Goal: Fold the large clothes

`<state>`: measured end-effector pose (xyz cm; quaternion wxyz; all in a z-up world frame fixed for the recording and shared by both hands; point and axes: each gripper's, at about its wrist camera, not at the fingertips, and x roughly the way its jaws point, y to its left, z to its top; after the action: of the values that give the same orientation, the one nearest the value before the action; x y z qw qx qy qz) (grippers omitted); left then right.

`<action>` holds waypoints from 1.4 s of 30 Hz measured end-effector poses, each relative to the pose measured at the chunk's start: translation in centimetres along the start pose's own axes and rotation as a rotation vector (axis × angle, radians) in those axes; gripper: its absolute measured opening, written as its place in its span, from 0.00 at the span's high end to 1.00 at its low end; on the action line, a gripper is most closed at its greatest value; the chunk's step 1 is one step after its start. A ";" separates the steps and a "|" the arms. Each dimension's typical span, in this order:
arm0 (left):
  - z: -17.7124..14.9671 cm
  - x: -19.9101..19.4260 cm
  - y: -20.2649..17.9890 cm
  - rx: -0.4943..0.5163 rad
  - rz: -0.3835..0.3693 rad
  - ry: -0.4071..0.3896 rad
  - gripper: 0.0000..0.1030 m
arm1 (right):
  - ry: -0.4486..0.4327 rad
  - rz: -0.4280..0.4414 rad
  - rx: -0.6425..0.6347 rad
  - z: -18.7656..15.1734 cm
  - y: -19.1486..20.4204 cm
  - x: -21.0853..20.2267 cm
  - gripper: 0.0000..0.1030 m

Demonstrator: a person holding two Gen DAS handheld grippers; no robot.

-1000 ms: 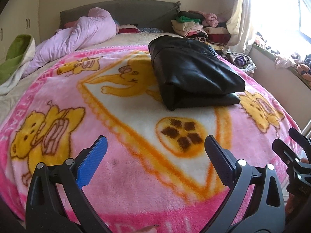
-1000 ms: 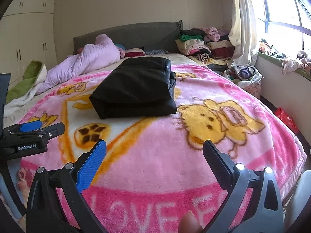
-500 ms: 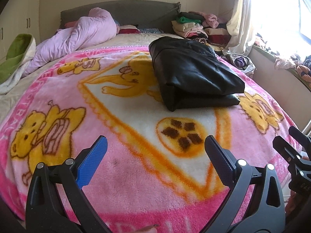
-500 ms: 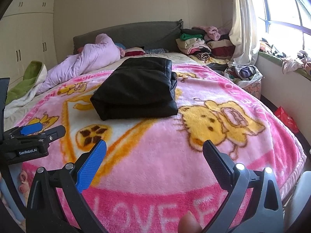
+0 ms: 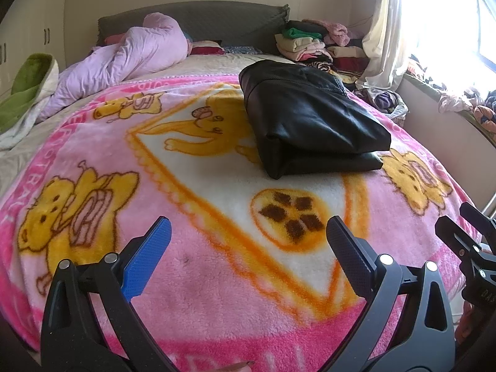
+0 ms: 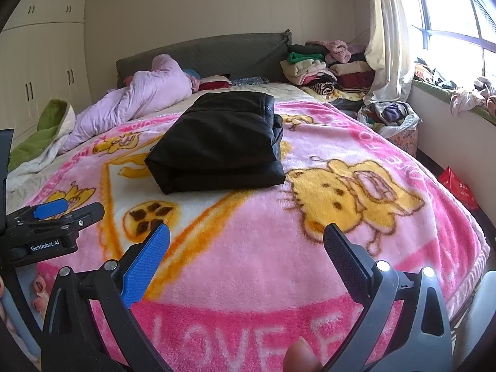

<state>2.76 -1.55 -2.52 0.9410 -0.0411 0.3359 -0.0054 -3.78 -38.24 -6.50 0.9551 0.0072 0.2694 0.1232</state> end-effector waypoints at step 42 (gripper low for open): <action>0.1 -0.2 0.1 -0.003 0.006 -0.001 0.09 | 0.002 -0.003 0.003 -0.1 -0.1 0.0 0.04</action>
<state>2.63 -1.42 -2.28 0.9411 -0.0414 0.3355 -0.0023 -3.76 -38.33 -6.59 0.9550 0.0080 0.2704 0.1215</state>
